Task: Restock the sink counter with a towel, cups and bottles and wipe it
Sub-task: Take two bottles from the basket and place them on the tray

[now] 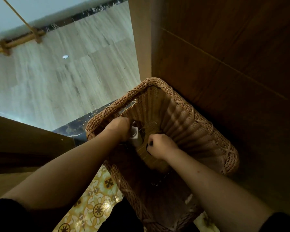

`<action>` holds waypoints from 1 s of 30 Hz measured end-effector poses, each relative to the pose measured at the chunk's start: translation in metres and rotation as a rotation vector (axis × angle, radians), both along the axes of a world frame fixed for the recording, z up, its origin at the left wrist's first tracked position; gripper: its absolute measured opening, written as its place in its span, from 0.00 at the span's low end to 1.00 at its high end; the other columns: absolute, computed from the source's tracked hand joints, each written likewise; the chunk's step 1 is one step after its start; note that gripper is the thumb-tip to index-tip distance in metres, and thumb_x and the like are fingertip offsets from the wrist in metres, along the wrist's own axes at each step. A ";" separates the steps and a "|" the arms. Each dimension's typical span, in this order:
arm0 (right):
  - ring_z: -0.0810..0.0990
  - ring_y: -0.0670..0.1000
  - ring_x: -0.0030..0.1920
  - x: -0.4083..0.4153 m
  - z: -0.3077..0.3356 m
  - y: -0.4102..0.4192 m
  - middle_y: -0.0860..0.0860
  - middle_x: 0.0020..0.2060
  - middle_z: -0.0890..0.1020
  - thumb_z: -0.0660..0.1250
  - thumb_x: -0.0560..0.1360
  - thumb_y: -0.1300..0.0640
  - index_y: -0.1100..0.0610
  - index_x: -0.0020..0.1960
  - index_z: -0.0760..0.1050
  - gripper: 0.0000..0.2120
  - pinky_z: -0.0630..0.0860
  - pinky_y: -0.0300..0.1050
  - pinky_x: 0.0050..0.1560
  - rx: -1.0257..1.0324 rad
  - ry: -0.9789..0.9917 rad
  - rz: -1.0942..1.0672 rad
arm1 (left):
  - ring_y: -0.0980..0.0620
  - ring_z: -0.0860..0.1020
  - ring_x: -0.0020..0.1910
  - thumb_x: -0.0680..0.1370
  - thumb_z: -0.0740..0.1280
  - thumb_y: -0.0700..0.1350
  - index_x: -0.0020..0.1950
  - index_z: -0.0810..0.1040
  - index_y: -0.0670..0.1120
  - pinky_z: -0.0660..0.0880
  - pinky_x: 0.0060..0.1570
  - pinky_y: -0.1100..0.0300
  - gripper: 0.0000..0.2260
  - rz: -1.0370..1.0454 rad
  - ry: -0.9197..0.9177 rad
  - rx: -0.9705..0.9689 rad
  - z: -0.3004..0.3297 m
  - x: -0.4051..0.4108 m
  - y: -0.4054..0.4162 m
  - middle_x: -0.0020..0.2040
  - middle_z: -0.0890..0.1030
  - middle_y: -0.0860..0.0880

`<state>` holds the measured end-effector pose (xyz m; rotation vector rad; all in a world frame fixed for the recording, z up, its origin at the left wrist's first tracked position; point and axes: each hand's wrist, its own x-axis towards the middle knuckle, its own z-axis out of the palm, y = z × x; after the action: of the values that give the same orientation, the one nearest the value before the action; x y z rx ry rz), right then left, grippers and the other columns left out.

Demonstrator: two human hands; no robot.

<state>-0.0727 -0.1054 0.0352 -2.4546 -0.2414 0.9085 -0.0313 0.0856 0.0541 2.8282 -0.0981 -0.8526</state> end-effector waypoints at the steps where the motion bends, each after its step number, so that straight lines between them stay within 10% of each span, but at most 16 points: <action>1: 0.80 0.54 0.49 0.004 0.011 -0.005 0.51 0.49 0.82 0.68 0.75 0.51 0.51 0.53 0.80 0.08 0.78 0.47 0.47 0.000 -0.020 0.009 | 0.50 0.78 0.43 0.79 0.67 0.49 0.58 0.79 0.46 0.74 0.41 0.58 0.11 0.009 -0.043 -0.005 0.011 -0.003 -0.002 0.45 0.80 0.49; 13: 0.76 0.42 0.37 0.029 0.139 -0.014 0.43 0.39 0.79 0.69 0.75 0.49 0.44 0.44 0.76 0.02 0.69 0.37 0.31 0.092 -0.322 0.154 | 0.52 0.79 0.41 0.75 0.71 0.52 0.51 0.80 0.51 0.80 0.44 0.56 0.08 0.289 -0.385 -0.170 0.134 -0.058 0.012 0.42 0.81 0.51; 30: 0.80 0.51 0.48 -0.105 0.343 0.169 0.47 0.47 0.79 0.71 0.75 0.50 0.49 0.56 0.78 0.11 0.81 0.47 0.49 0.275 -0.718 0.400 | 0.60 0.80 0.41 0.74 0.74 0.54 0.49 0.80 0.54 0.73 0.37 0.68 0.07 0.606 -0.904 -0.394 0.301 -0.274 0.174 0.44 0.80 0.59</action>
<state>-0.1774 0.0633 0.3782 -2.4032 -1.0554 0.0725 -0.3051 0.2599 0.3552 2.3940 0.3993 0.5228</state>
